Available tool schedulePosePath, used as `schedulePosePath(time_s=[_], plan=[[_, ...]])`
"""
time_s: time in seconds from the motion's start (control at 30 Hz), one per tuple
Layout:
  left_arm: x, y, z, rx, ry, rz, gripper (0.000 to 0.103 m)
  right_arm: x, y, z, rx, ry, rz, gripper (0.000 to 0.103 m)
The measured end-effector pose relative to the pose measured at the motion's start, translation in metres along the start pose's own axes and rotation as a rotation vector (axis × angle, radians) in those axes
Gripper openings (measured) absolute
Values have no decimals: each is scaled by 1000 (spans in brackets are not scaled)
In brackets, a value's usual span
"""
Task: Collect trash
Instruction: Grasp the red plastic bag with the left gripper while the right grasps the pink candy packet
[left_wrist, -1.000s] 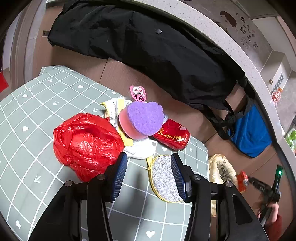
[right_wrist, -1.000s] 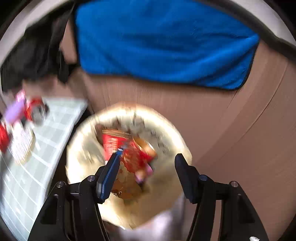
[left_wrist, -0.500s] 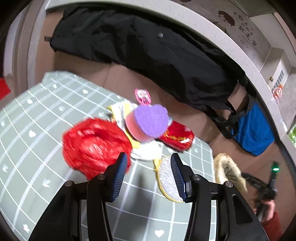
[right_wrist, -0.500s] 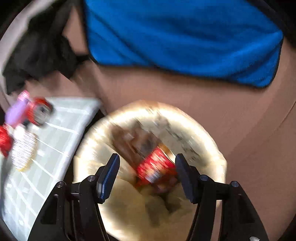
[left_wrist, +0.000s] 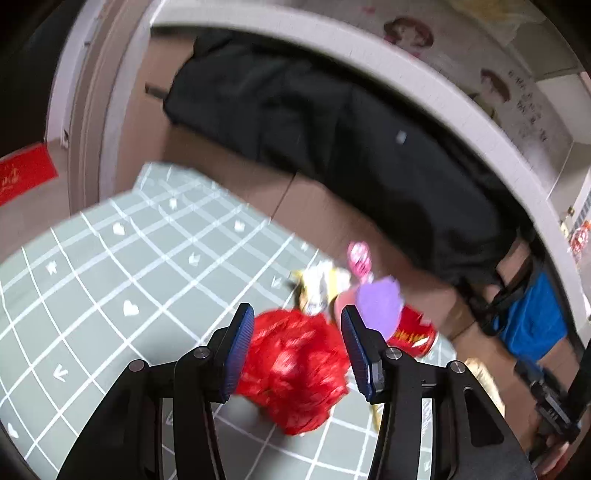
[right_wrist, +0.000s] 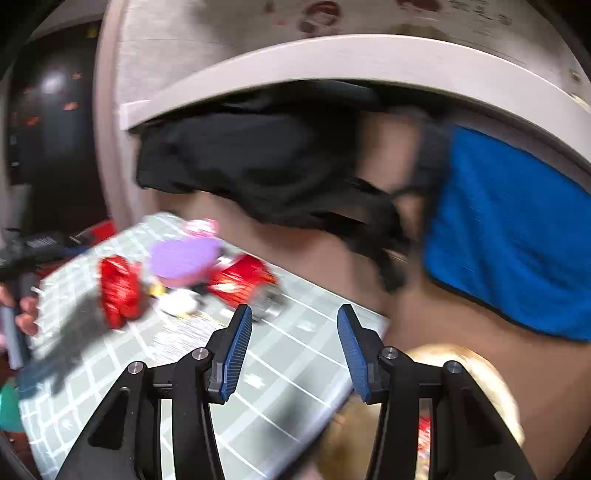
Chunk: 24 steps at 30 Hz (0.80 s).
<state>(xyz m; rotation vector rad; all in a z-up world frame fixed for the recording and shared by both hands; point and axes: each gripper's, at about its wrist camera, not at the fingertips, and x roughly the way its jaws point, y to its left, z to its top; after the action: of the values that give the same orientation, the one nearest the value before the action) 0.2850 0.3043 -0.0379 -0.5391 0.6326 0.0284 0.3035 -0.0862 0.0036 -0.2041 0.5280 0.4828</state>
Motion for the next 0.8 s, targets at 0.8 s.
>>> schedulePosePath(time_s=[0.8], plan=[[3,7,-10,74,8,46,24,123,84,51,-38,163,248,46]])
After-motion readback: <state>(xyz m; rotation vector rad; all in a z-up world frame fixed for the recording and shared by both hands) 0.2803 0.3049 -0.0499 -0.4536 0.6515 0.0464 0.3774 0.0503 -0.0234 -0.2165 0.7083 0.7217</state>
